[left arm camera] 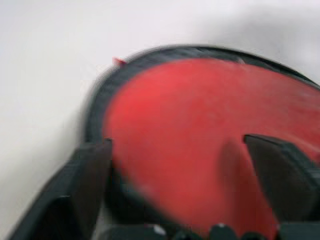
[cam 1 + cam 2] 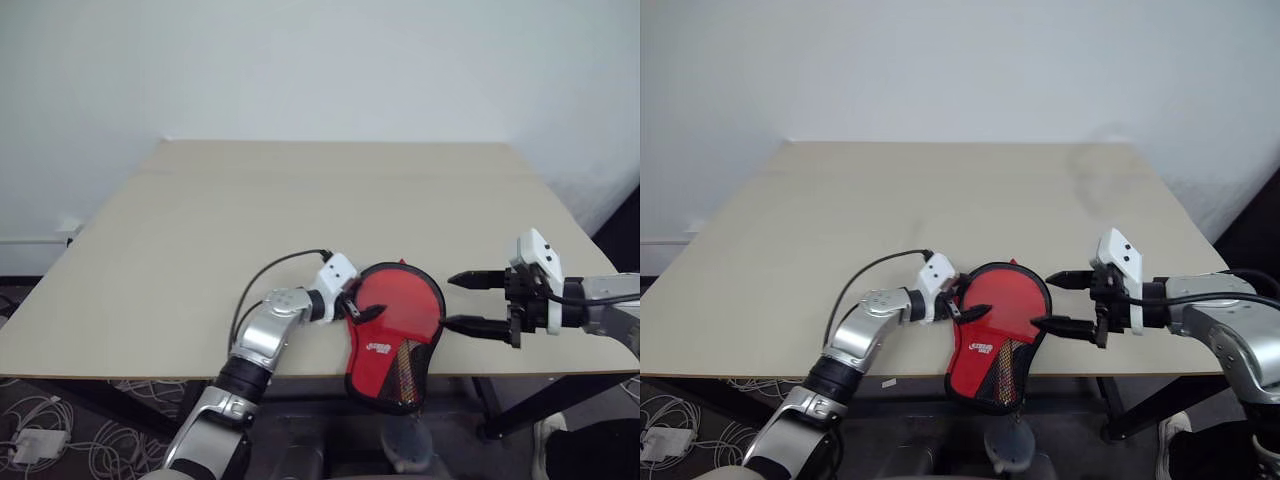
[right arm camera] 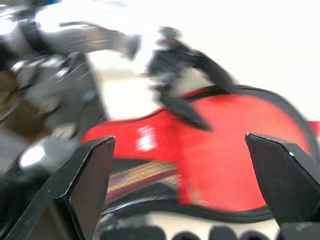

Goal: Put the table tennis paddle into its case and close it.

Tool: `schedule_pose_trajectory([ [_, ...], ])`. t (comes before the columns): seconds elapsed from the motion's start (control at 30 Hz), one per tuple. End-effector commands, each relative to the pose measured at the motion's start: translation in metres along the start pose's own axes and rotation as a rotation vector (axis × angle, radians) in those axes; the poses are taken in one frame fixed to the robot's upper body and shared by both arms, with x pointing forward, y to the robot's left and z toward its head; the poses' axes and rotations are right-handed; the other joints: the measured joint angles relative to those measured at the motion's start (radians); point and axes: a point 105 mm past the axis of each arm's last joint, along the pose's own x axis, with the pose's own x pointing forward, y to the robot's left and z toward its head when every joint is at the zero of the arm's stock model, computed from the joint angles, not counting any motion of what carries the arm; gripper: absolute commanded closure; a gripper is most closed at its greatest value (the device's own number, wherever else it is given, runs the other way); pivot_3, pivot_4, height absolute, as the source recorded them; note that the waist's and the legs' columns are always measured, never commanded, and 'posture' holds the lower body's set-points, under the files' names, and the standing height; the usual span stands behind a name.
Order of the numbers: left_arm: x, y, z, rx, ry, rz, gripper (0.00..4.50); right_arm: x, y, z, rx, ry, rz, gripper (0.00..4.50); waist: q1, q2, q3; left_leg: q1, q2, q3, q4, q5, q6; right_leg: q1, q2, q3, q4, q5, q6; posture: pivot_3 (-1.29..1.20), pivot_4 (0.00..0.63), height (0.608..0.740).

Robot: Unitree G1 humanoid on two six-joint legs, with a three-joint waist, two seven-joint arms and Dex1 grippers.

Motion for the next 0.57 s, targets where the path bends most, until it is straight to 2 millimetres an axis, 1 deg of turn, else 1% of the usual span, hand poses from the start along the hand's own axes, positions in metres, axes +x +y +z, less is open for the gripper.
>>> schedule_pose_trajectory([
  [0.03,-0.025,0.024,0.032,0.031,-0.111,0.104,0.02,0.005,-0.019,0.010,-0.033,-0.039,-0.106,0.00,0.000,0.000,0.000,0.000,0.000,0.000,0.000,0.000,0.000,0.000,0.000,0.000,0.000,0.000,0.000,0.00,0.000,0.740],
  [0.1,-0.041,0.037,0.040,0.044,-0.140,0.171,0.02,0.009,-0.027,0.013,-0.028,-0.062,-0.144,0.00,0.000,0.000,0.000,0.000,0.000,0.000,0.000,0.000,0.000,-0.002,0.000,0.000,0.000,0.000,0.000,0.00,0.000,0.740],
  [0.17,-0.055,0.051,0.047,0.057,-0.163,0.247,0.02,0.012,-0.037,0.015,-0.017,-0.086,-0.197,0.00,0.000,0.000,0.000,0.001,0.000,0.000,0.000,0.000,0.000,-0.002,0.000,0.000,0.000,0.001,0.000,0.00,0.000,0.740],
  [0.2,-0.066,0.060,0.048,0.058,-0.168,0.287,0.02,0.016,-0.044,0.015,-0.005,-0.095,-0.233,0.00,0.000,0.000,0.000,0.000,0.000,0.000,0.000,0.000,0.000,-0.002,0.000,0.000,0.000,0.001,0.000,0.00,0.000,0.740],
  [0.27,-0.090,0.078,0.048,0.056,-0.165,0.383,0.02,0.020,-0.062,0.013,0.043,-0.105,-0.312,0.00,-0.002,0.000,0.000,0.001,0.000,0.001,0.000,0.000,0.000,-0.001,0.001,0.000,0.000,0.001,0.000,0.00,0.000,0.740],
  [0.33,-0.111,0.092,0.046,0.043,-0.155,0.462,0.02,0.026,-0.072,0.016,0.084,-0.129,-0.347,0.00,-0.007,0.000,0.000,0.001,0.000,0.001,0.000,0.000,0.000,-0.002,0.001,0.000,0.001,0.003,-0.003,0.00,0.000,0.740],
  [0.4,-0.128,0.102,0.040,0.019,-0.143,0.527,0.02,0.031,-0.076,0.017,0.096,-0.144,-0.361,0.00,-0.010,0.001,0.000,0.001,0.001,0.002,-0.001,0.001,0.000,-0.003,0.002,0.000,0.002,0.005,-0.006,0.00,0.000,0.740],
  [0.47,-0.140,0.107,0.034,0.009,-0.127,0.581,0.02,0.038,-0.083,0.014,0.123,-0.151,-0.383,0.00,-0.010,0.001,0.000,0.001,0.000,0.003,-0.002,0.001,0.000,-0.003,0.002,0.000,0.002,0.005,-0.006,0.00,0.000,0.740],
  [0.57,-0.151,0.110,0.027,0.024,-0.096,0.625,0.02,0.049,-0.088,0.017,0.156,-0.165,-0.396,0.00,-0.009,0.001,0.000,0.001,0.000,0.003,-0.002,0.001,0.000,-0.003,0.002,0.000,0.001,0.005,-0.006,0.00,0.000,0.740],
])
